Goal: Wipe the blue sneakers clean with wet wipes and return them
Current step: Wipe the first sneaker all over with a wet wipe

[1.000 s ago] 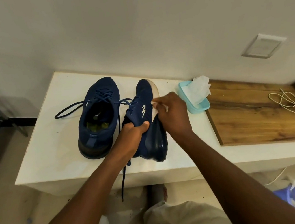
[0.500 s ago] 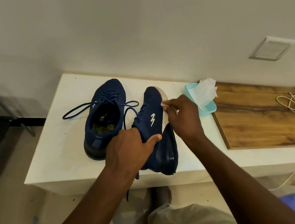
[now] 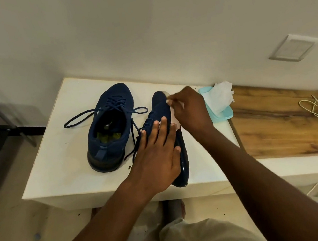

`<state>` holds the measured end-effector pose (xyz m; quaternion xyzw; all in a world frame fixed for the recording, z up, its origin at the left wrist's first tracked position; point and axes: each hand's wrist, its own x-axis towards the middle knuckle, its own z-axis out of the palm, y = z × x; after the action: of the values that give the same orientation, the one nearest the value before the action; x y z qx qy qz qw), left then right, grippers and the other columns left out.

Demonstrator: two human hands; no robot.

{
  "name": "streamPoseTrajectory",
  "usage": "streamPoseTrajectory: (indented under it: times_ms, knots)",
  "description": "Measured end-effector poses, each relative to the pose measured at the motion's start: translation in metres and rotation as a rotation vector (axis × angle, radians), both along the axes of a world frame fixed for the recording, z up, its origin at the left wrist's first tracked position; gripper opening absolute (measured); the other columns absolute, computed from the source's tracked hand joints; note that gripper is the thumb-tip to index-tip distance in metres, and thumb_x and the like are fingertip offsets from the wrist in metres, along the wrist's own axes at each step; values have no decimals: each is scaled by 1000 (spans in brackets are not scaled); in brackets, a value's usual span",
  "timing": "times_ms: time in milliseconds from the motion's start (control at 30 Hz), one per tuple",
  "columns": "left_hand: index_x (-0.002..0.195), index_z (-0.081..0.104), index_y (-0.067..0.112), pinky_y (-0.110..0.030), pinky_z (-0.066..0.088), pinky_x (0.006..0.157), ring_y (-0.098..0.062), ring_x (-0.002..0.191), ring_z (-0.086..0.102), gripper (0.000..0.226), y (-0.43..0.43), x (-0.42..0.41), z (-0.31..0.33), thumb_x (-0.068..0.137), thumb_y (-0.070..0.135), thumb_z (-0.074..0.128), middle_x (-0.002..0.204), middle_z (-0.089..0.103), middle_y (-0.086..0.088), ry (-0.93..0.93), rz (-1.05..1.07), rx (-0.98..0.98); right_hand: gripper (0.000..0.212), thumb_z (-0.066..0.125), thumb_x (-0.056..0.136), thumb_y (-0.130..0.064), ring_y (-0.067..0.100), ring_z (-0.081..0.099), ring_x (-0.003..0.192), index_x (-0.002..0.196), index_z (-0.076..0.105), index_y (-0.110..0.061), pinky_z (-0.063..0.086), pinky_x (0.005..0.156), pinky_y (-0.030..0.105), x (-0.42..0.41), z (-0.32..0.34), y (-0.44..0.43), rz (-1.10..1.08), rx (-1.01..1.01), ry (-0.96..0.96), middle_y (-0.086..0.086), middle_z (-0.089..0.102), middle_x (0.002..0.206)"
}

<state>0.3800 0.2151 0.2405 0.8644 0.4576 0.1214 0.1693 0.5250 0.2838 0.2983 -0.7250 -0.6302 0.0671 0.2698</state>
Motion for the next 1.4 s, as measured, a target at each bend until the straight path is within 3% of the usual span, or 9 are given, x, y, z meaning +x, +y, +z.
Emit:
streamPoseTrajectory:
  times_ms: [167,300,433,567,700,900,1067,1233,1400]
  knots:
    - [161,-10,20,-44,-4,126,-16,155,-16,75,-1,-1,-3,93,51,-6,168,-18,1,-14,18,-44,23,56,98,-21,18,63,102,106,75,-13,34,80,18,-3,7,25,-36,-52,87,7,69,111]
    - [160,-14,19,-42,-7,126,-15,154,-18,75,-1,-3,1,93,50,-1,167,-21,2,-37,34,-92,20,56,99,-21,12,59,90,103,75,-16,45,77,23,-11,-7,-47,27,34,89,2,67,97]
    - [160,-14,18,-43,-8,126,-16,154,-19,73,1,0,10,96,45,8,167,-22,1,-27,35,-120,20,57,99,-18,6,55,84,107,75,-23,44,75,19,-11,-13,-81,71,13,28,-3,64,92]
    - [160,-14,18,-45,-4,126,-15,154,-17,69,-1,-2,10,104,41,21,167,-20,1,-32,45,-144,19,58,97,-16,17,61,90,99,76,-13,42,78,24,-13,-1,-21,34,1,32,6,67,100]
    - [159,-17,19,-43,-8,126,-14,153,-19,74,0,-1,9,93,47,6,166,-23,2,-24,62,-159,18,60,86,-8,21,66,91,86,77,-10,43,75,21,-9,3,71,44,-163,-78,7,73,99]
    - [157,-21,21,-43,-11,124,-15,153,-20,77,-2,-1,4,87,50,-10,166,-24,3,-26,92,-160,21,62,83,-8,29,67,95,98,71,3,56,83,36,-11,-3,130,58,-376,-176,15,72,99]
    - [158,-19,20,-45,-11,124,-15,154,-19,72,-2,-1,5,95,45,6,166,-23,2,-32,91,-150,17,60,92,-11,21,63,93,94,76,-8,39,76,22,-15,4,52,56,-167,-35,9,68,101]
    - [159,-18,20,-45,-10,125,-14,153,-21,66,-1,-4,8,105,39,15,166,-24,2,-51,67,-185,18,57,98,-18,6,58,87,103,75,-22,44,78,18,-21,-15,-72,65,42,93,-2,65,94]
    - [159,-17,19,-46,-9,125,-15,153,-20,68,0,-1,10,106,37,22,167,-23,2,-54,72,-198,17,58,97,-16,10,59,88,101,75,-20,50,80,29,-15,-18,-76,40,65,94,0,68,94]
